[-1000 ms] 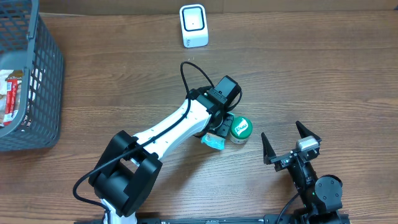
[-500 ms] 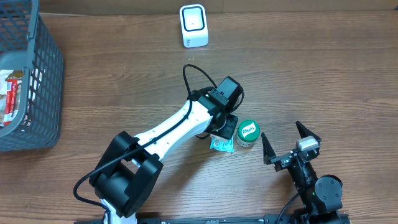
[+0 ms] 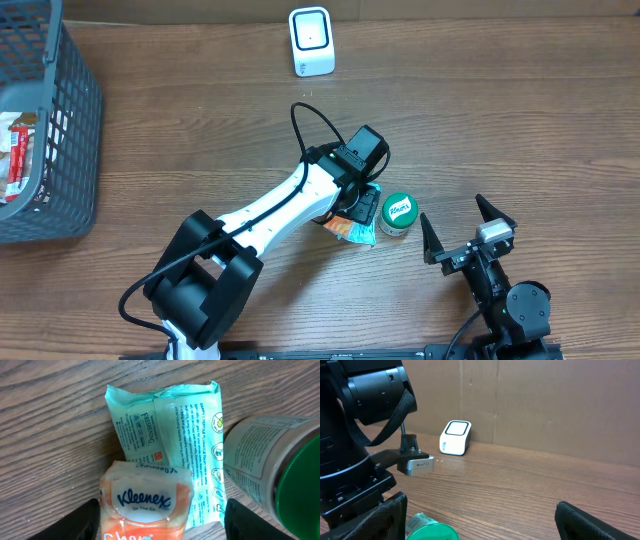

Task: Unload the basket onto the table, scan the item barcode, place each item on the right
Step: 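Lower the items onto the table and open the left gripper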

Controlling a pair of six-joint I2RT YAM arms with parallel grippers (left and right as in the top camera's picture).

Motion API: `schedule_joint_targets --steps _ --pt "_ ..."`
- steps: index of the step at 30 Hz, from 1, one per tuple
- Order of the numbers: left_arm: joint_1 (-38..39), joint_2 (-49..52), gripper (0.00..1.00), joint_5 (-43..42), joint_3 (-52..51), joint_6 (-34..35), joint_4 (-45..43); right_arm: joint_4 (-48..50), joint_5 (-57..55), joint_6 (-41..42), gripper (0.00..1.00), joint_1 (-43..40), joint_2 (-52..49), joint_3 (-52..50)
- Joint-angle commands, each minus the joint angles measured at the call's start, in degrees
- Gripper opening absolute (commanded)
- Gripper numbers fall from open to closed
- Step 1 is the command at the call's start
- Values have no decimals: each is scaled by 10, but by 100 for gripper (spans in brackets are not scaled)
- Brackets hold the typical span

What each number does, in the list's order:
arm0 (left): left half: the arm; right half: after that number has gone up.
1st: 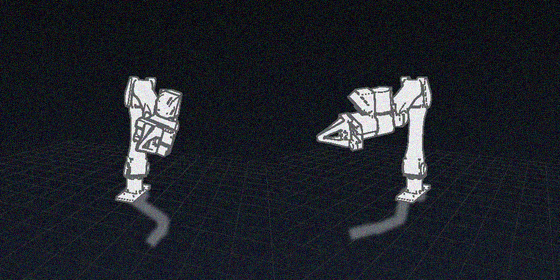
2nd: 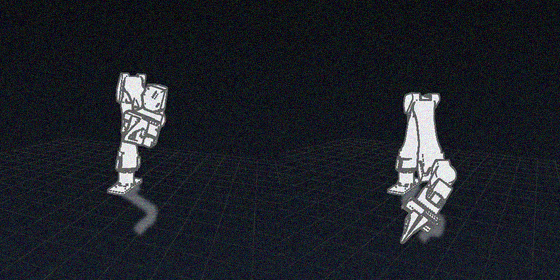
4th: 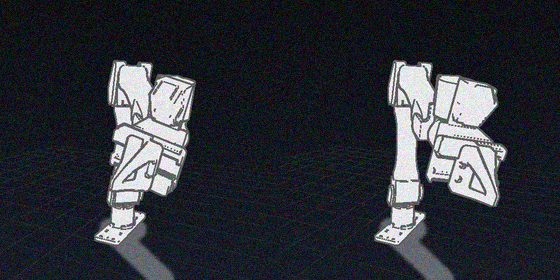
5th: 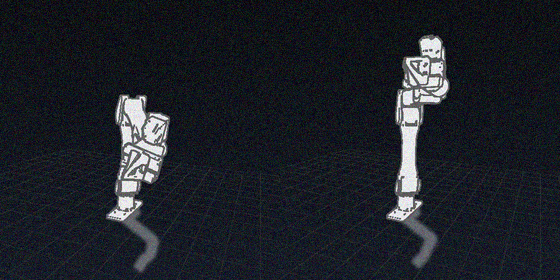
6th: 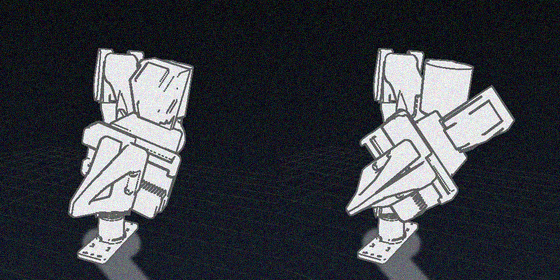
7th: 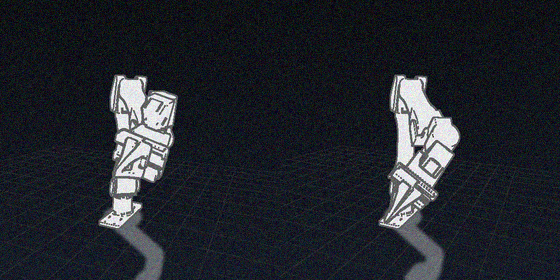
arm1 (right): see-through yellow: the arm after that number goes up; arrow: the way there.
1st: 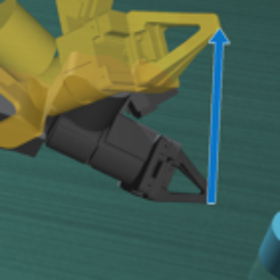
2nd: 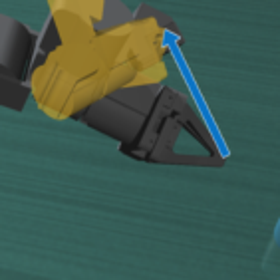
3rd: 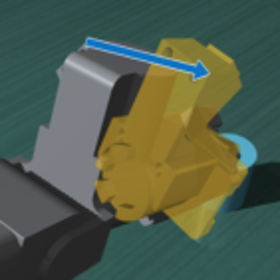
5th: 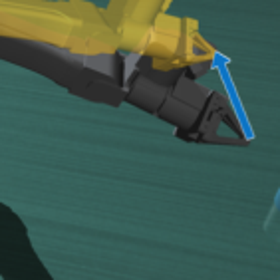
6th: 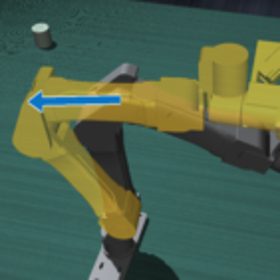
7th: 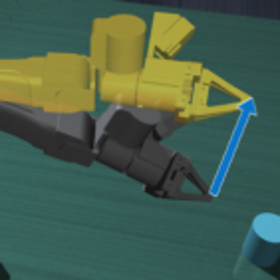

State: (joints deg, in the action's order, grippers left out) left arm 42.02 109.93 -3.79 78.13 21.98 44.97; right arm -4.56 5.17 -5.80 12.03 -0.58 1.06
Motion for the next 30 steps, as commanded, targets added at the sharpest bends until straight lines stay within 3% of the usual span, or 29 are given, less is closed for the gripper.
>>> schedule_joint_targets --steps 1,10,21,24,30 --pt "4 -9 69 8 -4 4 -1 2 2 2 100 2 3 -6" --pt "4 -9 59 -15 -4 4 -1 2 2 2 100 2 3 -6" --pt "4 -9 53 -65 -4 3 -12 2 2 2 100 2 3 -6" --pt "4 -9 53 -78 -4 3 -19 2 2 2 100 2 3 -6" --pt "-1 -9 64 -74 -1 3 -22 2 2 2 100 2 3 -6"
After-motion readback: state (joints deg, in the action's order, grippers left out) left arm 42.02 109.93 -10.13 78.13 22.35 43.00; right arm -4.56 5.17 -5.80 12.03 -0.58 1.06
